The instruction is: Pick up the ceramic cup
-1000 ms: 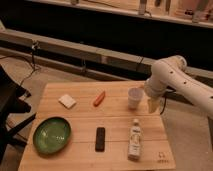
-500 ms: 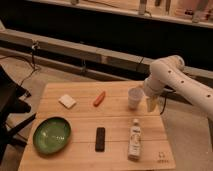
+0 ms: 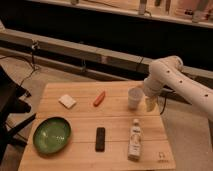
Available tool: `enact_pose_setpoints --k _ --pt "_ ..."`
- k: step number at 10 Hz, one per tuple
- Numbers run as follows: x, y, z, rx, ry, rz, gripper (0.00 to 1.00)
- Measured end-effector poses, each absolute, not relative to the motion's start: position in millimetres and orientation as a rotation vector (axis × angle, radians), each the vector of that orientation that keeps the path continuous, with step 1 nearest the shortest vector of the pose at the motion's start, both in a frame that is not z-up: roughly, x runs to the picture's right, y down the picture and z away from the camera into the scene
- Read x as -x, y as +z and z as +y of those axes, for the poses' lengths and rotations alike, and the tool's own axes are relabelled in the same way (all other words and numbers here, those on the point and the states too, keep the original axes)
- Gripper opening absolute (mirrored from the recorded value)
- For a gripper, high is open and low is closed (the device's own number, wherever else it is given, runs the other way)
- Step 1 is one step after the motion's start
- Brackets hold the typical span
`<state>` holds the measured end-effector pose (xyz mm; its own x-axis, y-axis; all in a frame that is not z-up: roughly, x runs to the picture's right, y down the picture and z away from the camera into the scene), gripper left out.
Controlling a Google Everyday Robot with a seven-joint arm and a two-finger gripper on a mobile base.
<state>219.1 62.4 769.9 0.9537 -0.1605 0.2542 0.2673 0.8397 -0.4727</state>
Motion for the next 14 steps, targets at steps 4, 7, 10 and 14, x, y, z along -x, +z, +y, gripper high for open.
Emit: enact_pose_setpoints --k 4,7,10,14 --pt "-219.7 776.1 62.1 0.526 -0.231 -0.216 0.8" --pt "-219.6 781.3 61.2 0.525 -0.237 -0.224 0.8" --pt "-219.2 786.3 61.4 0.525 -0.243 -0.234 0.8" --pt "-217.6 794.2 61.3 0.524 -0.25 -0.244 0.8"
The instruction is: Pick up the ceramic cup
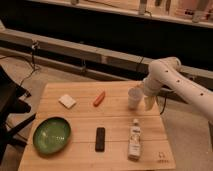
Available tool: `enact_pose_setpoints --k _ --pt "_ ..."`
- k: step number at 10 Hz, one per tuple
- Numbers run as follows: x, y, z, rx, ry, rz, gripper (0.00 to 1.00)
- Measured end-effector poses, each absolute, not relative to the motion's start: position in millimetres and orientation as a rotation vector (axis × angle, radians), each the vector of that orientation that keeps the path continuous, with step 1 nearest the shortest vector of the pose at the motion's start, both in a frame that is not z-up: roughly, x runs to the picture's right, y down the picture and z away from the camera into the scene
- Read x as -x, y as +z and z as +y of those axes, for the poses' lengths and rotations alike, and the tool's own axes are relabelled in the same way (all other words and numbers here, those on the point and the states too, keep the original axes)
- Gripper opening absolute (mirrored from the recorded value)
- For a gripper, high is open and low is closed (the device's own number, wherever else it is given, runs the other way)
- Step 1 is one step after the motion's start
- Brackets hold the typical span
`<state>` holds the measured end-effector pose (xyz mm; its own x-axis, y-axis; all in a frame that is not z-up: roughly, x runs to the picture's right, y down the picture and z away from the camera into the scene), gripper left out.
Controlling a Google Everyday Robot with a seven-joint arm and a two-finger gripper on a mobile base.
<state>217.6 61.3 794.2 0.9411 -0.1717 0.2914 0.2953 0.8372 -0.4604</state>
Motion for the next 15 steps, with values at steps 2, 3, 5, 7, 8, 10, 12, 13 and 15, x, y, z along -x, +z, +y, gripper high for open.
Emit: enact_pose_setpoints --k 2,3,5,7,8,10,12,13,15 --pt "-217.4 798.7 61.2 0.519 -0.255 -0.251 0.8" --pt "-217.1 800.1 61.4 0.519 -0.257 -0.253 0.8" --pt "-214.7 803.1 62.4 0.518 -0.26 -0.255 0.8" --pt "-213.3 806.3 63.5 0.518 -0.264 -0.255 0.8" --pt "-212.6 807.5 63.9 0.517 -0.264 -0.257 0.8" --pt "-210.5 810.3 65.3 0.517 -0.269 -0.259 0.8" --pt "-209.8 813.5 68.2 0.517 -0.271 -0.259 0.8" --pt "-209.5 815.4 69.8 0.517 -0.269 -0.258 0.8" --pt "-208.4 820.3 73.7 0.515 -0.269 -0.26 0.8"
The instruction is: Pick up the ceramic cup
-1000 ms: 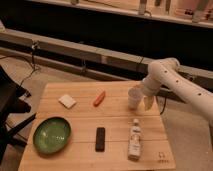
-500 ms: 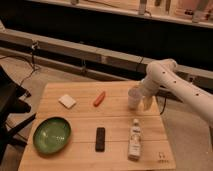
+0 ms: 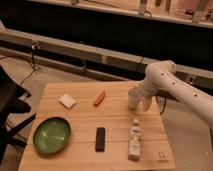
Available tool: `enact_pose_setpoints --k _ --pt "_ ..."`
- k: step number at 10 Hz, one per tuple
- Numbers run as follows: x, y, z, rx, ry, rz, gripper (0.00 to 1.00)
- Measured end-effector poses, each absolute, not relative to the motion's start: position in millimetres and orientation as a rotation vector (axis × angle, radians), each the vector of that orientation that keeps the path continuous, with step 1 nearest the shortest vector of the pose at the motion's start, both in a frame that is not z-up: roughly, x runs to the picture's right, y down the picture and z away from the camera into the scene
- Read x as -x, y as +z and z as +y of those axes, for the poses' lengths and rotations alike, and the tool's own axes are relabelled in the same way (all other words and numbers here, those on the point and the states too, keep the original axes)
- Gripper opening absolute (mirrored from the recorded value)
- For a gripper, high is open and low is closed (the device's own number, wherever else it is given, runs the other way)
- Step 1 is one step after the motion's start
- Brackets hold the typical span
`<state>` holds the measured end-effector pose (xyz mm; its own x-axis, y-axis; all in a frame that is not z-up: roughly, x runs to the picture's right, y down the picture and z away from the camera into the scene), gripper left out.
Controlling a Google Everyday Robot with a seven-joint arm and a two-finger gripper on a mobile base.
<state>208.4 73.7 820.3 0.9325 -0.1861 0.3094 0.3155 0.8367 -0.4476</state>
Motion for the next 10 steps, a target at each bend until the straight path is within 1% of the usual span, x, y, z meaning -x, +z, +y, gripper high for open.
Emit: enact_pose_setpoints --k 10 --pt "-205.2 830.0 81.5 0.511 -0.279 -0.26 0.8"
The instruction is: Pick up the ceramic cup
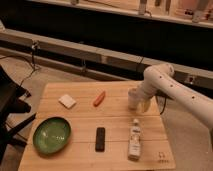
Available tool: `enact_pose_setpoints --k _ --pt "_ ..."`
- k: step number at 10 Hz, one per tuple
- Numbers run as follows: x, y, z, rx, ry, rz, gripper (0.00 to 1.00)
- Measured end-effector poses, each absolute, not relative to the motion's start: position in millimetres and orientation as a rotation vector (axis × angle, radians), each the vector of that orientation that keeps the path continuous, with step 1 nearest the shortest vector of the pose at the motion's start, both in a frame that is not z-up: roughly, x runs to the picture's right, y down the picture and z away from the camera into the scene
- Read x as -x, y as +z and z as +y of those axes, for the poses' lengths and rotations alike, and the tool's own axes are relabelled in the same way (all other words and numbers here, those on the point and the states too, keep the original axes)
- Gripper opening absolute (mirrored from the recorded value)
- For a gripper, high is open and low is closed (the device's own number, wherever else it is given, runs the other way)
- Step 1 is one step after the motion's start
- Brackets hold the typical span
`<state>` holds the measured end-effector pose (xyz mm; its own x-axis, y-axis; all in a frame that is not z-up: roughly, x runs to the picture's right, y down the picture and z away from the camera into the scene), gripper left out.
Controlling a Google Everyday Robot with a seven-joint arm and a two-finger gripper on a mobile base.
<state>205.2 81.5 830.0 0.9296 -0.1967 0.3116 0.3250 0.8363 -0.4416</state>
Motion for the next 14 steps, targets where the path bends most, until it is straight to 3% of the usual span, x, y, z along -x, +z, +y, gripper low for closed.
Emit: enact_pose_setpoints --k 14 --pt "-200.7 837.9 88.2 0.492 -0.298 -0.26 0.8"
